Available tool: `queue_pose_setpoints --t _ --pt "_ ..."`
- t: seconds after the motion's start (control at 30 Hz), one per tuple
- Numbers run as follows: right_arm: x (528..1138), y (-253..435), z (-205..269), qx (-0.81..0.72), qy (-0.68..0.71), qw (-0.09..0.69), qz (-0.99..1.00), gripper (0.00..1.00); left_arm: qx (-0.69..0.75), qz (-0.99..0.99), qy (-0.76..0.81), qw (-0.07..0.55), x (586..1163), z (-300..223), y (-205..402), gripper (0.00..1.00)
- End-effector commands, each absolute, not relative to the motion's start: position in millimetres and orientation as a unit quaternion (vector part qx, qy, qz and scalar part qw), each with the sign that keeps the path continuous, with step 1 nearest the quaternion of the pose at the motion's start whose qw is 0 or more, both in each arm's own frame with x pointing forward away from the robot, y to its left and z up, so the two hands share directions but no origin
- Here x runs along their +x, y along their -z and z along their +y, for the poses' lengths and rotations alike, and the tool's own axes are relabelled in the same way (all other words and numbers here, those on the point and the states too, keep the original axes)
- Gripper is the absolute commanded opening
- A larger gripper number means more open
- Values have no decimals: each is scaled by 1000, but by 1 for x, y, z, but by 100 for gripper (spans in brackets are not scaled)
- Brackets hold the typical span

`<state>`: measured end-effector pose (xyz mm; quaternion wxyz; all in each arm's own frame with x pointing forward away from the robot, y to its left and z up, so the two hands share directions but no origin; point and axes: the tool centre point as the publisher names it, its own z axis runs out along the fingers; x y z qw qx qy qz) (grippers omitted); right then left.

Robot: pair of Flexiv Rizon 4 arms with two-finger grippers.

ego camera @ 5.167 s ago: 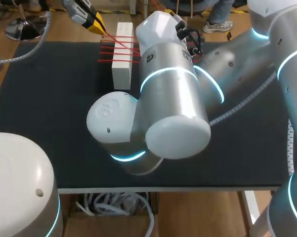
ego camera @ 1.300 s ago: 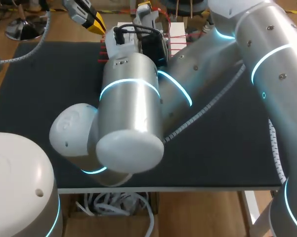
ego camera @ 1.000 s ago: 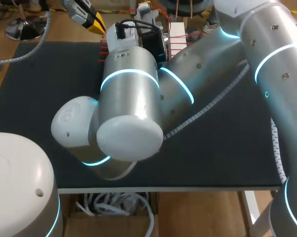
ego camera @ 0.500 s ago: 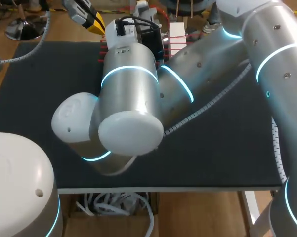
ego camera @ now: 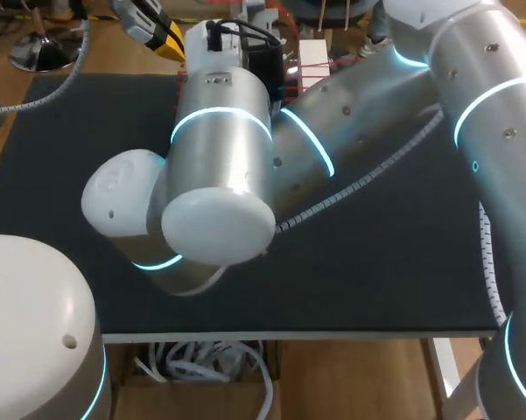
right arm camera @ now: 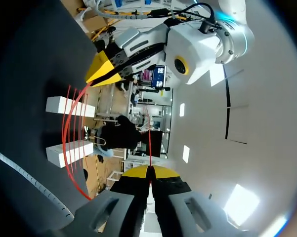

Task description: Grab the tape and strap the tape.

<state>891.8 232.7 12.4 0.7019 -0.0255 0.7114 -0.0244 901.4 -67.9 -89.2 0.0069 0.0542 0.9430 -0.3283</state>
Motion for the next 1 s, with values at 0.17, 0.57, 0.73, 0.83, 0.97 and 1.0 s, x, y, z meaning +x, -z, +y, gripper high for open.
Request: queue_pose_setpoints --t 0.17,0.57,0.73,0.83,0.97,1.0 --pt "898 -17 240 -36 26 671 740 0 54 944 326 6 902 -68 88 0" --pt "896 -21 252 -64 46 652 754 0 54 944 326 6 902 -68 88 0" --pt "893 -22 252 -66 50 654 752 0 54 944 326 6 902 -68 88 0" --pt "891 -21 251 -71 56 653 752 0 54 944 326 6 902 -68 88 0" --pt "888 -19 251 -83 60 651 752 0 54 944 326 6 902 -68 88 0" --pt "888 -18 251 -84 61 651 752 0 54 944 326 6 902 -68 88 0"
